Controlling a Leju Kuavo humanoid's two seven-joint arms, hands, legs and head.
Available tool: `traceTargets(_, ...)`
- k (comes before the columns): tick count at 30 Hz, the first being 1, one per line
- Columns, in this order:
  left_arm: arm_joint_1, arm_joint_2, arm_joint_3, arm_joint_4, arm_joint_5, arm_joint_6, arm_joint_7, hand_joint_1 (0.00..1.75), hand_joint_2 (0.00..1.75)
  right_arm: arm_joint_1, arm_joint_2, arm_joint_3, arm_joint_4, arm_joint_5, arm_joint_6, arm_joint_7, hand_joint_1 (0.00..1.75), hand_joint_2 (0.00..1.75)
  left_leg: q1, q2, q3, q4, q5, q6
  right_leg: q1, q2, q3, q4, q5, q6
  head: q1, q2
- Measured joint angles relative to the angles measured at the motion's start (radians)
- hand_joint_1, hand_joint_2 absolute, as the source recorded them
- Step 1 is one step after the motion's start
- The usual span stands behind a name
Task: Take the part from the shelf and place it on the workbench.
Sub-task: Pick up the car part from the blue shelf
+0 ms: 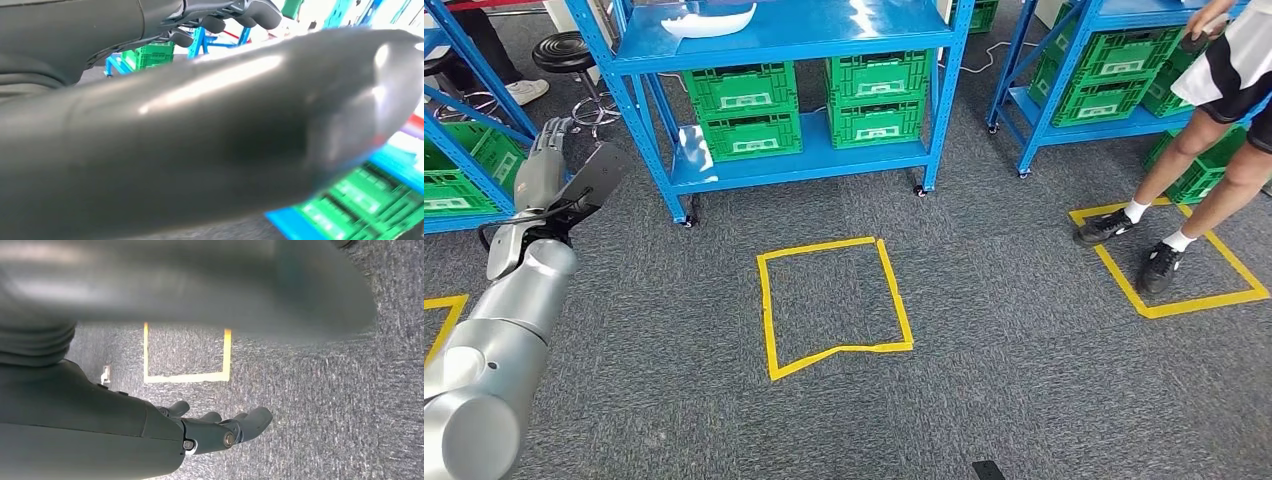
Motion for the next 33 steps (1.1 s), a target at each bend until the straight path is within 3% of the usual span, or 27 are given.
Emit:
traceTargets(2, -0.006, 0.007, -0.040, 0.002, -0.008, -0.024, 0.020, 0.00, 0.00, -0.003, 0.002, -0.003, 0.000, 0.002, -0.002, 0.001, 0.00, 1.75, 0.002, 0.002, 0.003, -0.011, 0.004, 0.007, -0.001, -0.001, 0.000, -0.004, 0.001, 0.006, 0.000, 0.000)
traceTargets(4, -0.014, 0.009, -0.074, 0.002, -0.011, -0.042, 0.028, 0.00, 0.00, -0.007, 0.001, -0.005, 0.000, 0.002, -0.004, 0.000, 0.00, 1.75, 0.010, 0.006, 0.013, -0.032, 0.010, 0.014, 0.001, -0.010, -0.021, 0.029, -0.012, 0.010, 0.002, 0.000)
traceTargets(7, -0.023, 0.010, -0.110, 0.006, -0.013, -0.057, 0.033, 0.00, 0.00, -0.009, 0.001, -0.009, 0.000, 0.000, -0.006, 0.000, 0.00, 1.75, 0.014, 0.012, 0.022, -0.040, 0.004, 0.019, -0.001, -0.023, -0.138, 0.218, -0.070, 0.016, 0.006, 0.000)
traceTargets(8, -0.023, 0.010, -0.121, 0.009, -0.014, -0.060, 0.035, 0.00, 0.00, -0.008, 0.001, -0.010, 0.001, -0.002, -0.006, 0.000, 0.00, 1.75, 0.015, 0.013, 0.025, -0.040, -0.001, 0.018, -0.004, -0.024, -0.177, 0.270, -0.074, 0.018, 0.006, 0.000)
traceTargets(9, -0.023, 0.008, -0.131, 0.010, -0.015, -0.062, 0.036, 0.00, 0.00, -0.006, 0.001, -0.012, 0.001, -0.004, -0.007, 0.000, 0.00, 1.75, 0.017, 0.013, 0.030, -0.038, -0.007, 0.015, -0.006, -0.025, -0.199, 0.287, -0.058, 0.021, 0.006, 0.000)
traceTargets(10, -0.023, 0.007, -0.140, 0.011, -0.016, -0.062, 0.038, 0.00, 0.00, -0.005, 0.001, -0.013, 0.001, -0.006, -0.008, -0.001, 0.00, 1.75, 0.020, 0.013, 0.038, -0.036, -0.015, 0.010, -0.009, -0.027, -0.201, 0.262, -0.022, 0.024, 0.006, 0.000)
traceTargets(12, -0.024, 0.004, -0.154, 0.012, -0.017, -0.062, 0.043, 0.00, 0.00, -0.003, 0.001, -0.017, 0.002, -0.008, -0.009, -0.003, 0.00, 1.75, 0.028, 0.015, 0.057, -0.029, -0.039, -0.005, -0.014, -0.038, -0.160, 0.140, 0.062, 0.034, 0.006, 0.000)
traceTargets(13, -0.025, 0.003, -0.160, 0.012, -0.016, -0.061, 0.046, 0.00, 0.00, -0.003, 0.002, -0.019, 0.004, -0.010, -0.010, -0.004, 0.00, 1.75, 0.029, 0.016, 0.062, -0.024, -0.052, -0.015, -0.014, -0.043, -0.135, 0.082, 0.078, 0.035, 0.009, 0.000)
traceTargets(14, -0.026, 0.002, -0.166, 0.013, -0.014, -0.061, 0.049, 0.00, 0.00, -0.003, 0.003, -0.021, 0.005, -0.012, -0.011, -0.006, 0.00, 1.75, 0.028, 0.017, 0.065, -0.022, -0.063, -0.023, -0.013, -0.047, -0.118, 0.049, 0.077, 0.029, 0.010, 0.000)
traceTargets(17, -0.028, -0.003, -0.181, 0.012, -0.009, -0.059, 0.056, 0.00, 0.00, -0.002, 0.005, -0.028, 0.007, -0.016, -0.014, -0.009, 0.00, 1.75, 0.023, 0.019, 0.082, -0.036, -0.080, -0.042, -0.010, -0.047, -0.101, 0.041, 0.036, -0.008, 0.009, 0.000)
traceTargets(19, -0.032, -0.007, -0.188, 0.010, -0.007, -0.058, 0.060, 0.00, 0.00, -0.001, 0.005, -0.030, 0.007, -0.016, -0.015, -0.012, 0.00, 1.75, 0.025, 0.018, 0.081, -0.008, -0.093, -0.051, -0.010, -0.041, -0.080, 0.039, 0.017, -0.024, 0.004, 0.000)
traceTargets(20, -0.033, -0.008, -0.190, 0.009, -0.007, -0.057, 0.061, 0.00, 0.00, -0.001, 0.005, -0.031, 0.007, -0.016, -0.015, -0.013, 0.00, 1.75, 0.025, 0.017, 0.055, 0.041, -0.106, -0.053, -0.011, -0.037, -0.065, 0.035, 0.008, -0.030, 0.001, 0.000)
traceTargets(21, -0.033, -0.008, -0.192, 0.010, -0.006, -0.057, 0.061, 0.00, 0.00, 0.000, 0.005, -0.032, 0.007, -0.016, -0.015, -0.013, 0.00, 1.75, 0.024, 0.015, 0.009, 0.113, -0.123, -0.052, -0.010, -0.034, -0.050, 0.030, -0.003, -0.035, -0.001, 0.000)
traceTargets(23, -0.023, -0.008, -0.194, 0.015, -0.005, -0.057, 0.063, 0.00, 0.00, 0.003, 0.005, -0.034, 0.007, -0.016, -0.015, -0.012, 0.00, 1.75, 0.021, 0.013, -0.108, 0.255, -0.140, -0.049, -0.006, -0.027, -0.016, 0.022, -0.028, -0.040, -0.003, 0.000)
traceTargets(24, -0.016, -0.008, -0.195, 0.018, -0.005, -0.057, 0.064, 0.00, 0.00, 0.006, 0.005, -0.035, 0.008, -0.016, -0.015, -0.012, 0.00, 1.75, 0.020, 0.012, -0.156, 0.288, -0.119, -0.045, -0.003, -0.023, 0.005, 0.018, -0.042, -0.041, -0.004, 0.000)
traceTargets(25, -0.012, -0.008, -0.196, 0.021, -0.005, -0.057, 0.064, 0.00, 0.00, 0.008, 0.005, -0.036, 0.008, -0.016, -0.015, -0.011, 0.00, 1.75, 0.018, 0.011, -0.185, 0.278, -0.069, -0.038, -0.001, -0.019, 0.029, 0.016, -0.059, -0.041, -0.004, 0.000)
traceTargets(26, -0.009, -0.007, -0.198, 0.023, -0.005, -0.057, 0.064, 0.00, 0.00, 0.011, 0.005, -0.037, 0.008, -0.016, -0.015, -0.011, 0.00, 1.75, 0.015, 0.009, -0.196, 0.227, 0.007, -0.030, 0.002, -0.016, 0.056, 0.013, -0.077, -0.041, -0.004, 0.000)
traceTargets(28, -0.004, -0.002, -0.201, 0.029, -0.005, -0.057, 0.065, 0.00, 0.00, 0.013, 0.006, -0.037, 0.010, -0.016, -0.015, -0.012, 0.00, 1.75, 0.004, 0.005, -0.186, 0.122, 0.131, -0.012, 0.003, -0.011, 0.104, -0.003, -0.109, -0.037, -0.001, 0.000)
traceTargets(29, -0.001, 0.001, -0.203, 0.033, -0.005, -0.058, 0.067, 0.00, 0.00, 0.012, 0.007, -0.037, 0.012, -0.016, -0.015, -0.011, 0.00, 1.75, -0.004, 0.003, -0.174, 0.090, 0.158, -0.004, 0.000, -0.008, 0.124, -0.015, -0.119, -0.031, 0.000, 0.000)
traceTargets(31, -0.003, 0.004, -0.208, 0.036, -0.003, -0.059, 0.072, 0.00, 0.00, 0.007, 0.009, -0.038, 0.016, -0.015, -0.015, -0.011, 0.00, 1.75, -0.017, 0.002, -0.148, 0.070, 0.142, 0.009, -0.004, -0.006, 0.153, -0.036, -0.121, -0.018, -0.003, 0.000)
traceTargets(33, -0.017, 0.003, -0.210, 0.028, 0.000, -0.056, 0.072, 0.00, 0.00, 0.004, 0.010, -0.038, 0.016, -0.014, -0.014, -0.011, 0.00, 0.87, -0.013, 0.003, -0.099, 0.014, 0.098, 0.021, -0.003, -0.009, 0.137, 0.005, -0.086, -0.006, -0.007, 0.000)
